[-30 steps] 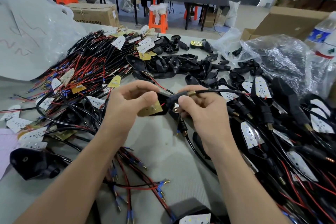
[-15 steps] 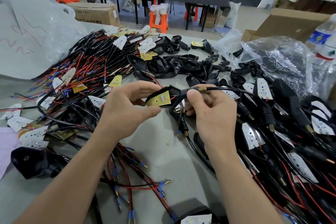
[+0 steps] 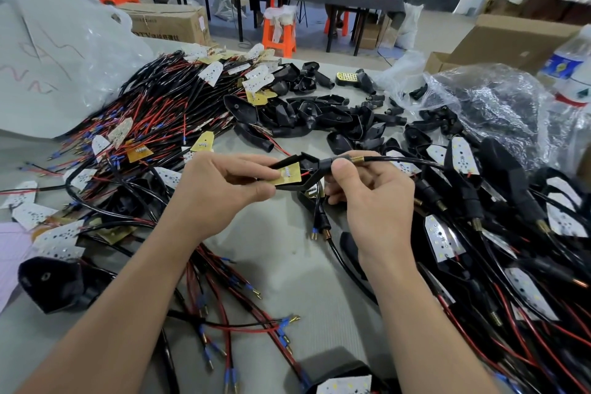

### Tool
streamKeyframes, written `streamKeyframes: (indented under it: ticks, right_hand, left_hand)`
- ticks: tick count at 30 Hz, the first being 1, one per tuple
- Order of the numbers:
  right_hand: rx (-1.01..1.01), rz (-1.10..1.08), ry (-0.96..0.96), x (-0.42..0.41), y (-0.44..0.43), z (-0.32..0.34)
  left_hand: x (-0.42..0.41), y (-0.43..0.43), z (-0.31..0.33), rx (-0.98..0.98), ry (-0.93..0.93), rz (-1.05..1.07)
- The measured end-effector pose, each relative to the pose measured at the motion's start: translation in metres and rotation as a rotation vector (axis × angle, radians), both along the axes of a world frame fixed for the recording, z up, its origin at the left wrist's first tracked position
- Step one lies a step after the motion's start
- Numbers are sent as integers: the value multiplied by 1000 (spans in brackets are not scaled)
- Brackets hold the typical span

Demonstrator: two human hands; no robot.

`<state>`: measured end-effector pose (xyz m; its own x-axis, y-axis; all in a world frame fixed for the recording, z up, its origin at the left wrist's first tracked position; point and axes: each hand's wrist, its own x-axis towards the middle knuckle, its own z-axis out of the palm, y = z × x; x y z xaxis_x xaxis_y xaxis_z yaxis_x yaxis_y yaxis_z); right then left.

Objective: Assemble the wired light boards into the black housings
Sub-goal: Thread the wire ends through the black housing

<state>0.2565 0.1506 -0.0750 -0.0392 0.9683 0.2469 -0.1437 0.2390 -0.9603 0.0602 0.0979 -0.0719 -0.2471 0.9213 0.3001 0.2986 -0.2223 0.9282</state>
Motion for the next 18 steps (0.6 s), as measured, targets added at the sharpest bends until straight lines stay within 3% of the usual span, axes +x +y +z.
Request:
streamKeyframes:
  ticks: [10, 18]
  right_hand:
    - [-9, 34, -18, 2, 3, -5]
    - [-39, 133, -20, 5, 8, -8]
  left_hand:
    - [-13, 1, 1, -36, -121, -103]
    - [-17, -1, -2, -181, -175, -115]
